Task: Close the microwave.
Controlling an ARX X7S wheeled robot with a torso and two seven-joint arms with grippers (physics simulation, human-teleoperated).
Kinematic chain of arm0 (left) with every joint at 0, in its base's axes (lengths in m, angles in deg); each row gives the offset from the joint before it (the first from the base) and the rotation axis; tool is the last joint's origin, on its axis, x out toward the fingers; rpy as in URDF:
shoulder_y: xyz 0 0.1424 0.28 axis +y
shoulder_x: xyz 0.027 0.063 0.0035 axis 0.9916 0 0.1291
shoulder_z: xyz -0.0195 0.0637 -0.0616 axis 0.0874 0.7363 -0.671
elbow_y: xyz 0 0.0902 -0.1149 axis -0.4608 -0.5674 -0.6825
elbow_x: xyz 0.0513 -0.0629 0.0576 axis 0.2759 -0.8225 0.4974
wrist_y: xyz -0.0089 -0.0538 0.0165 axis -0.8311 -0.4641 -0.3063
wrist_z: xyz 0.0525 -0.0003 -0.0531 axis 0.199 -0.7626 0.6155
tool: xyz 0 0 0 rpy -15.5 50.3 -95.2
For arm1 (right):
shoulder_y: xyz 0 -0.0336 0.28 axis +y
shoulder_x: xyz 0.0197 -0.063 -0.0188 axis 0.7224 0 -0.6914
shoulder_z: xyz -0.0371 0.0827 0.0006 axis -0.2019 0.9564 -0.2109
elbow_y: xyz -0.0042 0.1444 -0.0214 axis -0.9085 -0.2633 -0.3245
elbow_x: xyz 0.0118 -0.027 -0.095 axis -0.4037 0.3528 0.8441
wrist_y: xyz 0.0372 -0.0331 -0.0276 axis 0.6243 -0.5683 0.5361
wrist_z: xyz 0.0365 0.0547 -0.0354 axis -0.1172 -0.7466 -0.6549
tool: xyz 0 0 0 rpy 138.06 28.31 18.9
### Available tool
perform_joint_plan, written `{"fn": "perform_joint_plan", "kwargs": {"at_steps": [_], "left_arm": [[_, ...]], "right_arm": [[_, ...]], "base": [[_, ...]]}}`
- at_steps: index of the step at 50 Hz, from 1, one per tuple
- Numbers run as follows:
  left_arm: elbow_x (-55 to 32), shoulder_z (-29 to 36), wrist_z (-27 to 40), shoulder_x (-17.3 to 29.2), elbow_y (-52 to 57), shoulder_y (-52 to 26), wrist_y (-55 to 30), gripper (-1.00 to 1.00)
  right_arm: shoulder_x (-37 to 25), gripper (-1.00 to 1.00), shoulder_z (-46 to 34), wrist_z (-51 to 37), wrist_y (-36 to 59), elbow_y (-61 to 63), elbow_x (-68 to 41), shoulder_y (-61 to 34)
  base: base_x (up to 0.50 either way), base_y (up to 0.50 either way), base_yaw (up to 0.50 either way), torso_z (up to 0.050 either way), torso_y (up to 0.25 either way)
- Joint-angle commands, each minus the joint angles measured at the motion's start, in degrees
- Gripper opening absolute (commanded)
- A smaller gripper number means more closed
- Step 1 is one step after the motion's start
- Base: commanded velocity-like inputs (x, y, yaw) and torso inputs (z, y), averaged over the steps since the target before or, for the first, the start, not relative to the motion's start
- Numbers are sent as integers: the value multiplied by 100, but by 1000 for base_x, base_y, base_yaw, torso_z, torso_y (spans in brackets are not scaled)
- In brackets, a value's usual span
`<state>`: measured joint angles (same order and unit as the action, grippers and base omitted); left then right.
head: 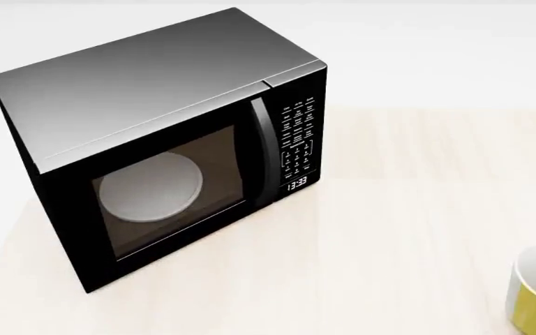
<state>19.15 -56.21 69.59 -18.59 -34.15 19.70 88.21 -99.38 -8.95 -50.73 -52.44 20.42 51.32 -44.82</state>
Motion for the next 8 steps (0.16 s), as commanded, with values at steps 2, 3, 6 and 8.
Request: {"fn": "perform_joint_plan", "kwargs": {"at_steps": [2, 3, 6, 8], "left_arm": [[21, -271, 186, 41, 222, 52, -11, 100], [22, -259, 184, 37, 213, 48, -10, 100], [32, -217, 173, 33, 189, 31, -6, 100], [22, -226, 171, 37, 198, 34, -12, 100]], "right_arm": [[-12, 100, 285, -174, -49, 122, 0, 20], [-11, 100, 280, -172, -54, 115, -1, 18], [7, 100, 229, -168, -48, 76, 17, 22], [16, 100, 198, -162, -60, 57, 21, 23]], "base": [[0, 0, 0, 0, 0], [0, 0, 0, 0, 0], [0, 0, 0, 0, 0], [0, 0, 0, 0, 0]]}}
